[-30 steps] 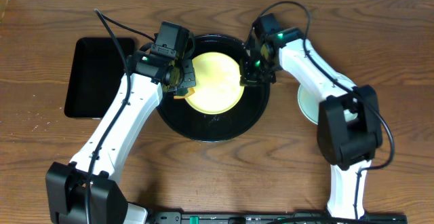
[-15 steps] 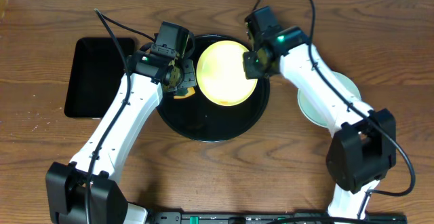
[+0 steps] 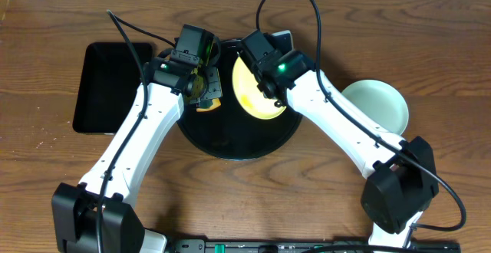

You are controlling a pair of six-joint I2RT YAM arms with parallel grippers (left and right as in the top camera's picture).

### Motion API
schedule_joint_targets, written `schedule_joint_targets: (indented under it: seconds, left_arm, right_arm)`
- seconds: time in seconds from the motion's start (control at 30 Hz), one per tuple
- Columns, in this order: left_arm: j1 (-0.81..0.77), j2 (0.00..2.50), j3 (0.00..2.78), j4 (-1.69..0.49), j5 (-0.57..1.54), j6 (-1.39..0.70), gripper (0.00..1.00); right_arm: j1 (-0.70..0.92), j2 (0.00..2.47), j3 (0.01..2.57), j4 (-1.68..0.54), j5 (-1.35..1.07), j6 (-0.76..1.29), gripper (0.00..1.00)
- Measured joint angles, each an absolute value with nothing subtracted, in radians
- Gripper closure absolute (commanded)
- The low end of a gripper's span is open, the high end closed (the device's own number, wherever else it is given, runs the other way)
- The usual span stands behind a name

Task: Clean dirty plates on tray and stack at the side
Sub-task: 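Lift the yellow plate up off the tray with the right gripper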

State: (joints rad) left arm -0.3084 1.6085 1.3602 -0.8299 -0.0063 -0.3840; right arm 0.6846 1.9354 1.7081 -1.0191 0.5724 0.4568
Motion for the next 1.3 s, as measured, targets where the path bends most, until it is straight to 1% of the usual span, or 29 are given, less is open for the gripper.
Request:
schedule_joint_targets:
  seconds: [0.4,0.8,1.13,1.3]
  left_arm:
    - [-0.308,1.608,1.36,-0.83,-0.006,-0.384,0.92]
    - [-0.308,1.608,1.36,-0.83,-0.006,-0.384,0.92]
    - [-0.308,1.608,1.36,-0.83,-0.006,-0.384,0.92]
    - [-0.308,1.608,1.36,-0.83,-0.006,-0.384,0.92]
  right_arm:
    - [0.738,1.892,1.708,-1.0,0.849,0.459,0.99]
    - [0.839,1.88,1.708,-0.902,1.021,0.29,0.99]
    - [0.863,1.88,1.708,-0.878,1.055,0.223,0.99]
    - [0.858,1.88,1.708,-0.878,0.971,0.23,0.99]
